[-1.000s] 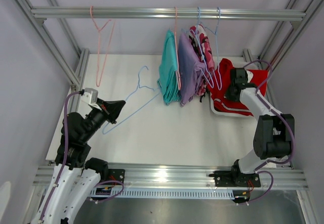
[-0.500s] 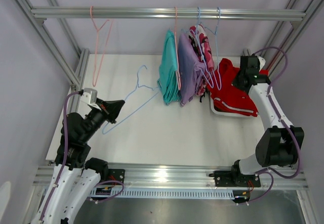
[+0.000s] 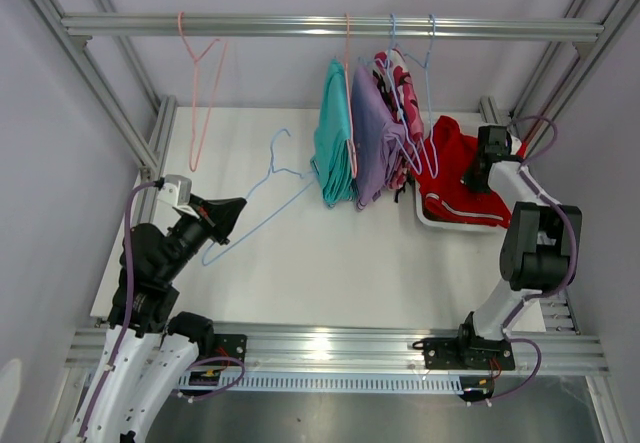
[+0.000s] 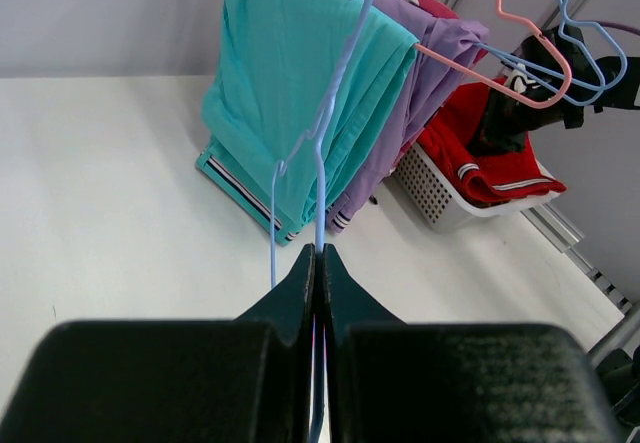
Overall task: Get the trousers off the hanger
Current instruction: Place the trousers in the bin, then place the hanger at the clothesline.
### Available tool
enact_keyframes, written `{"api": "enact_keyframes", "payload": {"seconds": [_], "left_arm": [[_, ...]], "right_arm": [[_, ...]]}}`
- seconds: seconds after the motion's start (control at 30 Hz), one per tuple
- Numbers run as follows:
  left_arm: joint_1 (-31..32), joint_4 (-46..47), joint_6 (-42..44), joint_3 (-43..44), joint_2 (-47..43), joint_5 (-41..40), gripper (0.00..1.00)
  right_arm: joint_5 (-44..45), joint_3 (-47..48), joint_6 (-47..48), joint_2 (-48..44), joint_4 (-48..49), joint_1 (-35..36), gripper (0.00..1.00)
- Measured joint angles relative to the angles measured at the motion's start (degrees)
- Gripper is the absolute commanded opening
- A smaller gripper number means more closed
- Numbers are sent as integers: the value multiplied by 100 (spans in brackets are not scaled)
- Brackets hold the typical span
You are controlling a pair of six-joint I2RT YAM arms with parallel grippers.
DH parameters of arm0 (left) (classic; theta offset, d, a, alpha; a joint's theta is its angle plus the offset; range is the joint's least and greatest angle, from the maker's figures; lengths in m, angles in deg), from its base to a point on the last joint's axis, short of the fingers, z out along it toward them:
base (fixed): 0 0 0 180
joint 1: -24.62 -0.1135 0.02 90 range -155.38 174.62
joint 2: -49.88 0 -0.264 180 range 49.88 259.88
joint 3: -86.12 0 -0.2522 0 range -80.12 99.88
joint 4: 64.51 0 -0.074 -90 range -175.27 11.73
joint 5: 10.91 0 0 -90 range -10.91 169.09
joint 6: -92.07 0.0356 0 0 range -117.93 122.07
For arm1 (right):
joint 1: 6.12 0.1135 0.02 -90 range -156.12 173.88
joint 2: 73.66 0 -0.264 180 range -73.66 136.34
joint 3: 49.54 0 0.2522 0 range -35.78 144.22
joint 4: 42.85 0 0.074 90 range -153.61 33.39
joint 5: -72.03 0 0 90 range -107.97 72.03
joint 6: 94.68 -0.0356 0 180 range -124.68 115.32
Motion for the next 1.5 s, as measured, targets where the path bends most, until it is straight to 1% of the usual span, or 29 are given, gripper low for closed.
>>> {"api": "enact_keyframes", "payload": {"seconds": [0.07,0.27,0.4,0.53,0.7,0.83,0.93,1.03,1.13,1.27,1.4,1.5], "left_arm": [[0,0,0,0,0,0,1],[0,-2,2,0,-9,0,1],[0,-13,2,0,-120,-15,0],[9,-15,17,4,-229,-149,1],[31,-162,74,149,-245,-511,0],[37,-286,103,557,-133,-782,0],[44,-304,105,951,31,-1014,1],[44,-262,94,1176,195,-1193,0],[46,-275,59,1447,503,-1377,0],[48,-229,55,1893,1001,-1683,0],[48,-157,37,2332,1482,-1932,0],[48,35,42,2640,1878,-2059,0]], "right_arm": [[-9,-94,-9,59,173,-2,0],[79,-232,-55,-260,212,37,0],[208,-321,-72,-525,4,205,0],[343,-411,-122,-1010,-330,549,1],[614,-763,-256,-2081,-409,1375,2],[723,-1117,-413,-2719,-450,2011,2],[772,-1416,-540,-3082,-485,2433,6],[903,-1725,-737,-3491,-538,2975,6],[1121,-2109,-957,-3930,-531,3587,6],[1429,-2997,-1322,-4594,-330,4516,6],[1674,-3738,-1515,-4717,52,5077,6],[1742,-3952,-1458,-4503,339,5259,6]]}}
